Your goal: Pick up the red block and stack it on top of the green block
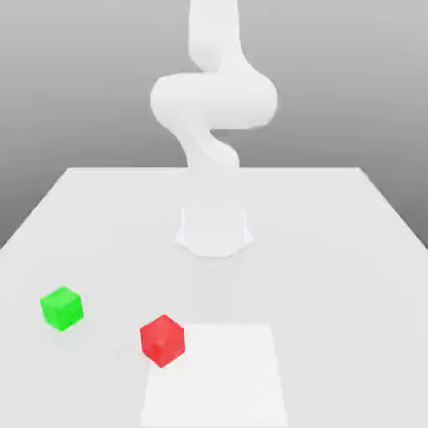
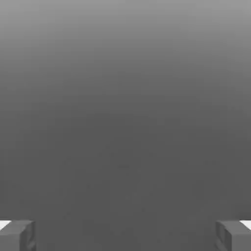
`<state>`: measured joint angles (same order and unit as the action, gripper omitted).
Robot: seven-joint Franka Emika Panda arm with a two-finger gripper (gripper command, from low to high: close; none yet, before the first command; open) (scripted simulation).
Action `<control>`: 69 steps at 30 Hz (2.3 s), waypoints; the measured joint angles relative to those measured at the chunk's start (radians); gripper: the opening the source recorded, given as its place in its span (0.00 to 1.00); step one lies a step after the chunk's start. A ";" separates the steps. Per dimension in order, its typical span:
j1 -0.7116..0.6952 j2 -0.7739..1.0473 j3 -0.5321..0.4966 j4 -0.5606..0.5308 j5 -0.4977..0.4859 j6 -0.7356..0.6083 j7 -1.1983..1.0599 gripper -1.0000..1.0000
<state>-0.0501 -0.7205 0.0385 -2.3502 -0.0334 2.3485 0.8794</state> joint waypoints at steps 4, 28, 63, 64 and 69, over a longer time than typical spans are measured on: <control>-0.080 0.138 0.049 -0.084 -0.053 0.080 0.132 0.50; -0.253 0.823 0.039 -0.432 0.012 0.545 0.496 0.50; -0.456 0.655 -0.094 -0.437 0.009 0.373 0.977 0.00; -0.477 0.650 -0.102 -0.435 0.008 0.366 1.027 0.00; -0.572 0.621 -0.154 -0.427 0.003 0.331 1.273 0.00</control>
<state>-0.6216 -0.0992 -0.1154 -2.7768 -0.0303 2.6793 2.1522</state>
